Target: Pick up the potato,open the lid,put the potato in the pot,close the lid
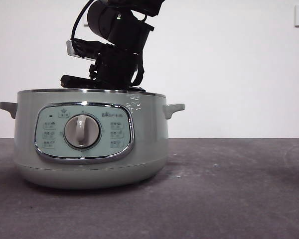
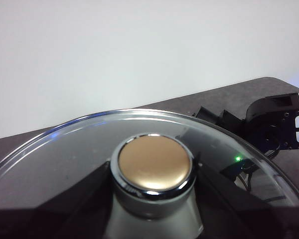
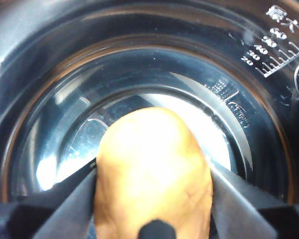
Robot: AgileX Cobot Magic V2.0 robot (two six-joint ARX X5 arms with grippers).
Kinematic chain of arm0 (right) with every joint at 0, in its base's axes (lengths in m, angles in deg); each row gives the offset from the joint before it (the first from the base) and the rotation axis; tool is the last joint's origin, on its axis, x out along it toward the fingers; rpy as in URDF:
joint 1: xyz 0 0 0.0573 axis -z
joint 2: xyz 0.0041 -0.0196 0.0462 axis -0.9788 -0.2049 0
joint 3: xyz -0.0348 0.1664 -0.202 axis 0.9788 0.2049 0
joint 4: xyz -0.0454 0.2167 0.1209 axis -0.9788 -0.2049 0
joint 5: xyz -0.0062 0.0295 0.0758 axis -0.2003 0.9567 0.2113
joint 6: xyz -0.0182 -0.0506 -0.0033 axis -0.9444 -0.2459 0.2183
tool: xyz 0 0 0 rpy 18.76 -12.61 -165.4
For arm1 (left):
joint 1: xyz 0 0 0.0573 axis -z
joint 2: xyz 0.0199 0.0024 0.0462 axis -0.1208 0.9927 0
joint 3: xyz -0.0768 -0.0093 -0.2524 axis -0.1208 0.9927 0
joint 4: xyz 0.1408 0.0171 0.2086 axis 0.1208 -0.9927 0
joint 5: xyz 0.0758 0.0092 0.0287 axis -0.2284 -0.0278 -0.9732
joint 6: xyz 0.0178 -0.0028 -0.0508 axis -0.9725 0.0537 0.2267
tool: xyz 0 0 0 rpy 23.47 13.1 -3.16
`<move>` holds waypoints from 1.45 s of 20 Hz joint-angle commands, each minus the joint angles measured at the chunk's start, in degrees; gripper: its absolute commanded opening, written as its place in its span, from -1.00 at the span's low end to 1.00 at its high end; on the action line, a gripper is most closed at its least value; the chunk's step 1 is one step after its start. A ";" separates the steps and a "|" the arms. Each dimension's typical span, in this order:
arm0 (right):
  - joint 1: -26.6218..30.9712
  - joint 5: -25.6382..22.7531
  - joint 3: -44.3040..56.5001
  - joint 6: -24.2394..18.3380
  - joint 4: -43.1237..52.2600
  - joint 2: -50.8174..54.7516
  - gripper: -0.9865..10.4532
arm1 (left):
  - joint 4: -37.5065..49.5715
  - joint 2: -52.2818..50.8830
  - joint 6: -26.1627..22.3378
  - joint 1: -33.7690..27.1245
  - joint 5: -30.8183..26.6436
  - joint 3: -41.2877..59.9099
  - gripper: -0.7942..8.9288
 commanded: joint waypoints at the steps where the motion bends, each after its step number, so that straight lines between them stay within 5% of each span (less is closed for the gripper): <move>1: -0.33 -0.17 0.09 0.79 0.02 -1.25 0.05 | 2.91 -0.57 -0.68 0.02 0.02 -0.81 -0.85; 7: -0.33 -0.15 0.09 1.51 -2.73 5.27 0.05 | 3.13 -0.11 -0.70 0.02 -1.33 -0.81 -0.85; 14: 3.30 -0.33 0.09 3.96 -21.20 26.95 0.05 | 8.44 8.72 -0.70 0.02 -2.49 -0.81 -0.85; 20: 5.05 -0.28 0.09 4.00 -22.38 44.39 0.05 | 17.31 23.43 -0.39 0.02 2.38 -0.81 -0.85; 29: 5.05 -3.50 0.09 5.73 -24.48 55.23 0.05 | 24.57 39.26 1.64 2.43 5.07 -0.79 -0.85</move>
